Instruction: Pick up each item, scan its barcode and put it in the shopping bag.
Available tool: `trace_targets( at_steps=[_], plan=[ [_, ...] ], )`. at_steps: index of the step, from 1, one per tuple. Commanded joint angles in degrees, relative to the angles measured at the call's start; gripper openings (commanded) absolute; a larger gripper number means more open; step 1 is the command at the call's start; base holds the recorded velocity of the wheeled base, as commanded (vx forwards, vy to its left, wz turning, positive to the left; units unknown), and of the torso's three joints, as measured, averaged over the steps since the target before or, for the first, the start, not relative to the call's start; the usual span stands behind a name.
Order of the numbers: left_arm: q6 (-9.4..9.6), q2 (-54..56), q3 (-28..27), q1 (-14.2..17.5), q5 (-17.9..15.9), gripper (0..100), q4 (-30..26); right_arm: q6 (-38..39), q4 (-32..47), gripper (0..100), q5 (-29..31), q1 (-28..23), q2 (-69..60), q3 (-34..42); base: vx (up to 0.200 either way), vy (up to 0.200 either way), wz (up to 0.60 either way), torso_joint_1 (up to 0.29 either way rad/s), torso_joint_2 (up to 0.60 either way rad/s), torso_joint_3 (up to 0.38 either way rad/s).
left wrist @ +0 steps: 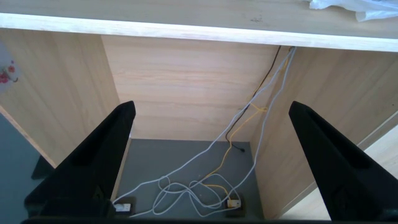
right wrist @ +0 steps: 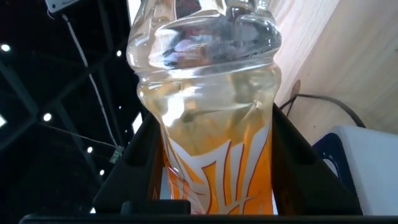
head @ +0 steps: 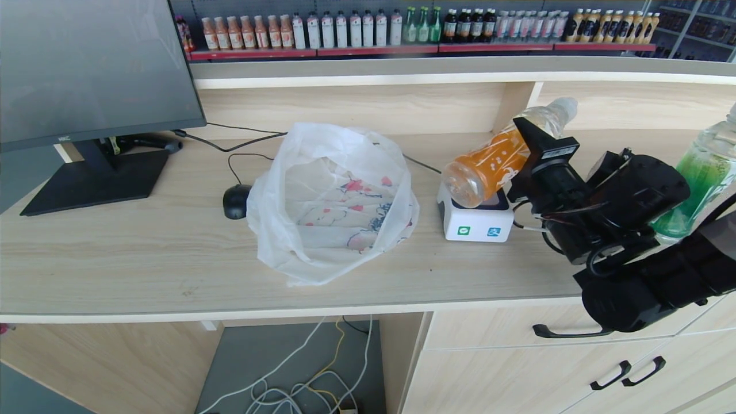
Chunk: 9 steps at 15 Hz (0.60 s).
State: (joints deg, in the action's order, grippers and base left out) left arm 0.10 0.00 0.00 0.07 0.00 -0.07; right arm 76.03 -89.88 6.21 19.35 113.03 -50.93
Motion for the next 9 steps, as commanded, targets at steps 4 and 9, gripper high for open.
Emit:
trace_targets(
  at_steps=[4, 9],
  plan=[
    [-0.01, 0.00, 0.00, 0.01, 0.00, 100, -0.01, -3.44, -0.12, 0, -0.14, 4.21, -8.44, 3.12, 0.000, 0.000, 0.00, 0.000, 0.00, 0.000],
    [-0.01, 0.00, 0.00, 0.01, 0.00, 100, -0.01, -17.32, -0.12, 0, -0.49, 9.39, -14.07, 5.67, 0.000, 0.000, 0.00, 0.000, 0.00, 0.000]
  ],
)
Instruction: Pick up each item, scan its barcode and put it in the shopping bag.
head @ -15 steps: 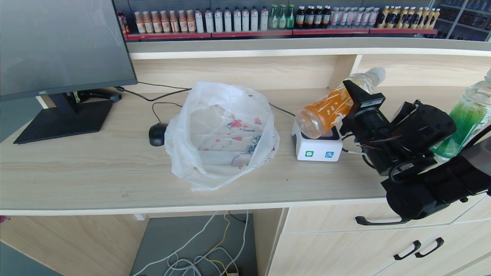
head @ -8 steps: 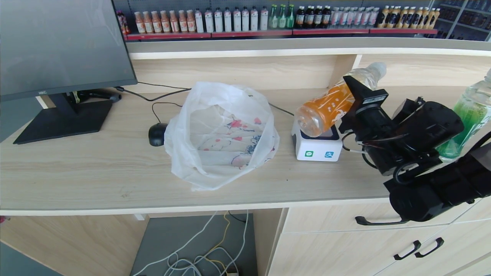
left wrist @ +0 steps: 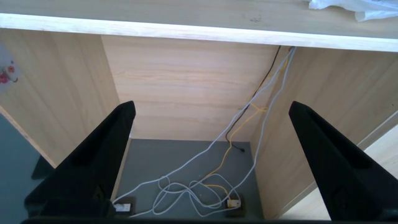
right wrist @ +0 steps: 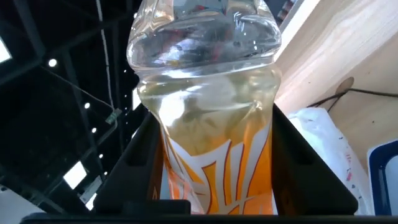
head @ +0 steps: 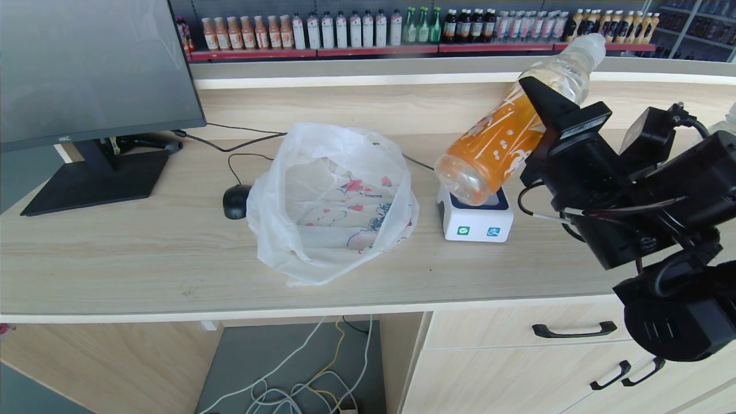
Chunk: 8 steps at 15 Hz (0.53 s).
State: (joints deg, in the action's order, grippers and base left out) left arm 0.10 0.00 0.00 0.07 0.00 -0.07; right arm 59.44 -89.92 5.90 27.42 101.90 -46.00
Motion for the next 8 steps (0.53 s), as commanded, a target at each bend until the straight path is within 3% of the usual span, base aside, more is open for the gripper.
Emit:
trace_targets(
  at_steps=[1, 8],
  plan=[
    [-0.01, 0.00, 0.00, 0.01, 0.00, 100, -0.01, -4.33, -0.08, 0, -0.19, 1.50, -3.73, 1.08, 0.000, 0.000, 0.00, 0.000, 0.00, 0.000],
    [-0.01, 0.00, 0.00, 0.01, 0.00, 100, -0.01, -27.10, -0.08, 0, -0.63, 3.96, -6.89, 7.67, 0.000, 0.000, 0.00, 0.000, 0.00, 0.000]
  ],
)
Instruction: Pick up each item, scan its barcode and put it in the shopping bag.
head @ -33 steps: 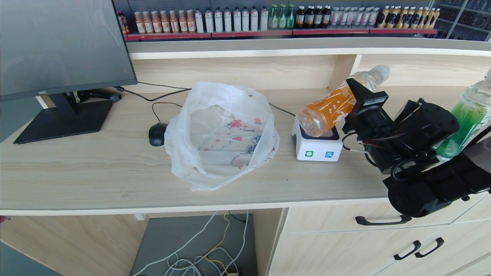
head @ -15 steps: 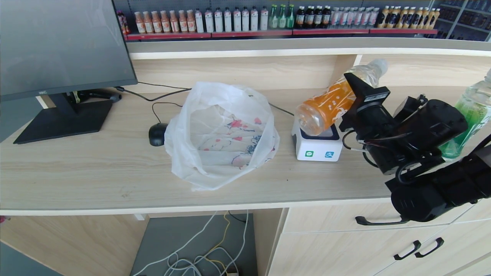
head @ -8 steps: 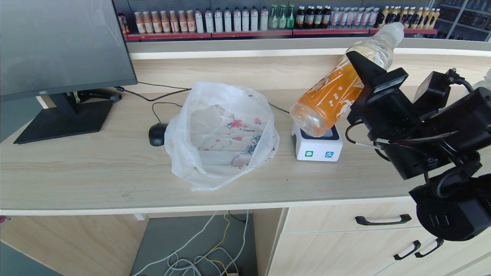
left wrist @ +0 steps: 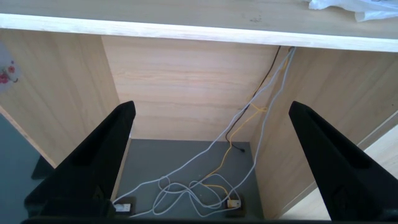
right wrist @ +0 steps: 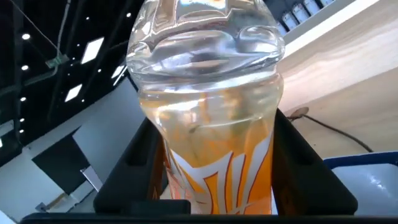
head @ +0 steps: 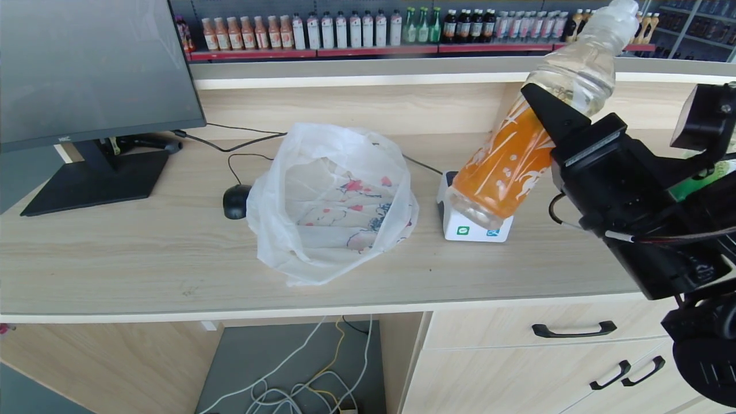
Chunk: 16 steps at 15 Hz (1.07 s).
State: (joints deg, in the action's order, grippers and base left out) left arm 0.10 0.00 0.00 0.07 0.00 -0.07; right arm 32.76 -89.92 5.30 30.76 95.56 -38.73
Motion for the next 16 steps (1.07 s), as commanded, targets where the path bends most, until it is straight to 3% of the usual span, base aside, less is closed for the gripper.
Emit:
trace_targets(
  at_steps=[1, 6, 8, 16],
  plan=[
    [-0.01, 0.00, 0.00, 0.01, 0.00, 100, 0.07, -4.10, -0.08, 0, -0.03, 1.59, -0.64, 0.50, 0.000, 0.000, 0.00, 0.000, 0.00, 0.000],
    [-0.01, 0.00, 0.00, -0.07, 0.00, 100, -0.01, -24.14, -0.08, 0, -0.21, 4.22, -0.99, 3.22, 0.000, 0.000, 0.00, 0.000, 0.00, 0.000],
    [-0.01, 0.00, 0.00, 0.01, 0.00, 100, -0.01, -32.40, -0.08, 0, -4.07, 4.14, -1.78, 5.33, 0.000, 0.000, 0.00, 0.000, 0.00, 0.000],
    [0.17, 0.00, 0.00, -0.07, 0.00, 100, -0.01, -34.87, -0.08, 0, -4.42, 3.17, -2.75, 7.70, 0.000, 0.000, 0.00, 0.000, 0.00, 0.000]
  ],
)
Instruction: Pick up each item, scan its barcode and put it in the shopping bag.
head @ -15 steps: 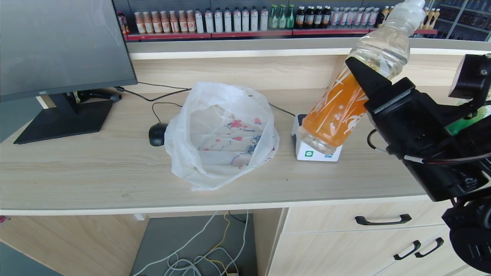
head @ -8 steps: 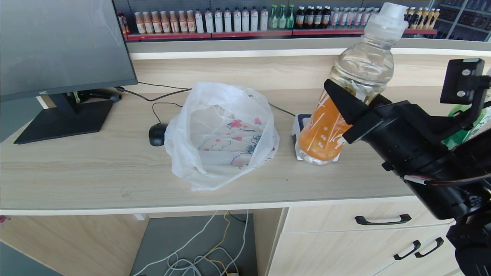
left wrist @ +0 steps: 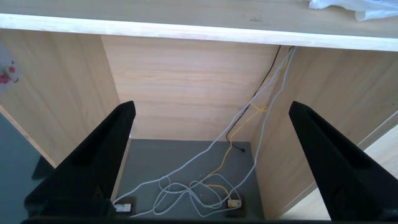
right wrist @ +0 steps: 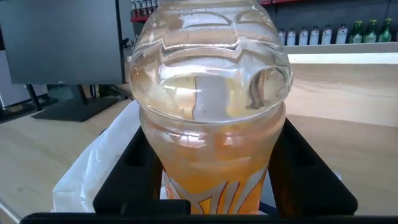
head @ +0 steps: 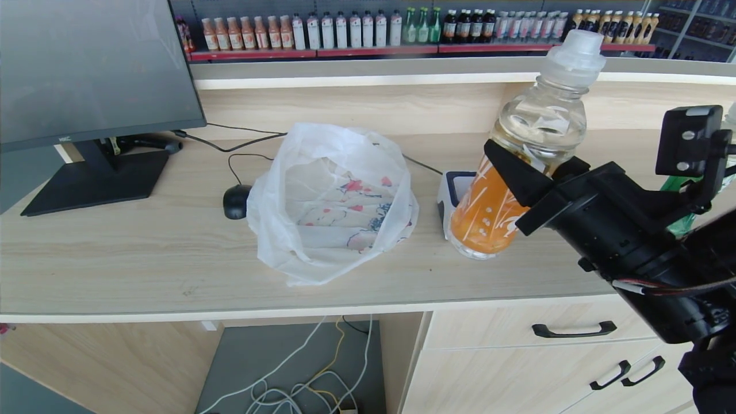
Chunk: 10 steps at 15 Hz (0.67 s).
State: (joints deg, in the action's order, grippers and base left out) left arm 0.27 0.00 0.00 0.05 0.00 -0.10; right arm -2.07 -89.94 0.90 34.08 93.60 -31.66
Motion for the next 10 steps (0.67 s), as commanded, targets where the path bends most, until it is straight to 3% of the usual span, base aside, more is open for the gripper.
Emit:
trace_targets(
  at_steps=[1, 4, 10],
  plan=[
    [0.00, 0.00, 0.00, 0.04, 0.00, 100, 0.01, 0.05, -0.06, 0, -0.02, -0.25, -1.05, 0.63, 0.000, 0.000, 0.00, 0.000, 0.00, 0.000],
    [-0.09, 0.00, 0.00, 0.04, 0.00, 100, 0.01, 0.05, -0.06, 0, -0.02, -1.74, -3.25, 1.51, 0.000, 0.000, 0.00, 0.000, 0.00, 0.000],
    [-0.18, 0.00, 0.00, 0.04, 0.00, 100, 0.01, 0.49, -0.06, 0, -0.02, -2.18, -5.53, 3.45, 0.000, 0.200, 0.00, 0.002, 0.00, 0.003]
  ],
)
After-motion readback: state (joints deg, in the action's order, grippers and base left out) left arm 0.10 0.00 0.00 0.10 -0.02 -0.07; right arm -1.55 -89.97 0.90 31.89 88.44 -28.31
